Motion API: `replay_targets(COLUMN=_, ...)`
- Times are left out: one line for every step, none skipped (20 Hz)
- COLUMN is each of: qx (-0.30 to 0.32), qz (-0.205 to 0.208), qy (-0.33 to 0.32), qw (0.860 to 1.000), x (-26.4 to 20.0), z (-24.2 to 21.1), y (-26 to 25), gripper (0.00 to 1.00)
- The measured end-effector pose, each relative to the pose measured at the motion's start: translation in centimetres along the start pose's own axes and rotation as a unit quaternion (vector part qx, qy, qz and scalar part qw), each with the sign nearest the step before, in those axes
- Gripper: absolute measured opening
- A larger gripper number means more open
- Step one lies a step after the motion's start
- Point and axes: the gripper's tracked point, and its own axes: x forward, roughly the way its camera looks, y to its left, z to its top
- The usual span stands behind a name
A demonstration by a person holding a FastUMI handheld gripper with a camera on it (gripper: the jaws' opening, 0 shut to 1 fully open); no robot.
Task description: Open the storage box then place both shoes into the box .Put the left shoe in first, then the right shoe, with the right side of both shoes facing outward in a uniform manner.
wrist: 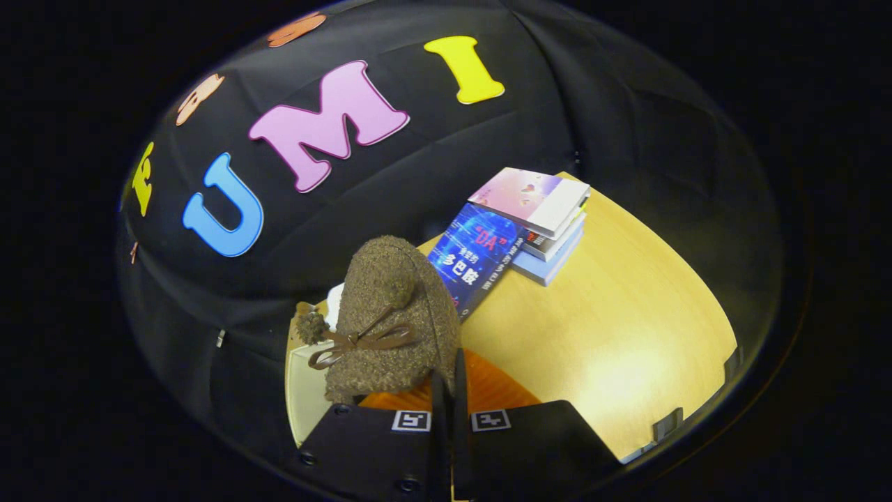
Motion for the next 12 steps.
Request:
replay_targets(qx=0.002, qz=0.008, qy=-0.001, qw=1.000, x=-0.2, z=0.0, y=1.8, gripper=0.07)
replay_targets(qx=0.004, qz=0.015, qy=-0.004, qw=1.000, x=-0.1, z=-0.1, y=3.5, gripper=0.06)
replay_targets(qx=0.004, qz=0.022, qy=-0.003, qw=1.000, x=0.1, z=-0.5, y=5.1, gripper=0.06)
replay_targets(qx=0.000, qz=0.029, qy=0.001, qw=1.000, x=0.0, z=-1.1, y=6.8, gripper=0.07)
replay_targets(qx=-0.007, qz=0.034, qy=0.005, qw=0.999, x=0.2, z=-1.8, y=8.5, gripper=0.07)
replay_targets(qx=-0.015, qz=0.039, qy=0.011, qw=0.999, x=0.5, z=-2.7, y=10.0, gripper=0.07)
replay_targets(qx=-0.022, qz=0.044, qy=0.018, qw=0.999, x=0.8, z=-3.6, y=11.4, gripper=0.07)
replay_targets(qx=-0.026, qz=0.049, qy=0.028, qw=0.998, x=1.4, z=-4.8, y=12.8, gripper=0.06)
replay_targets(qx=-0.029, qz=0.055, qy=0.038, qw=0.997, x=1.9, z=-5.7, y=14.1, gripper=0.06)
replay_targets(qx=-0.032, qz=0.057, qy=0.047, qw=0.997, x=3.4, z=-5.8, y=15.0, gripper=0.07)
replay_targets(qx=-0.038, qz=0.057, qy=0.053, qw=0.996, x=4.0, z=-6.6, y=15.8, gripper=0.07)
replay_targets(qx=-0.046, qz=0.053, qy=0.060, qw=0.996, x=4.6, z=-7.6, y=16.4, gripper=0.07)
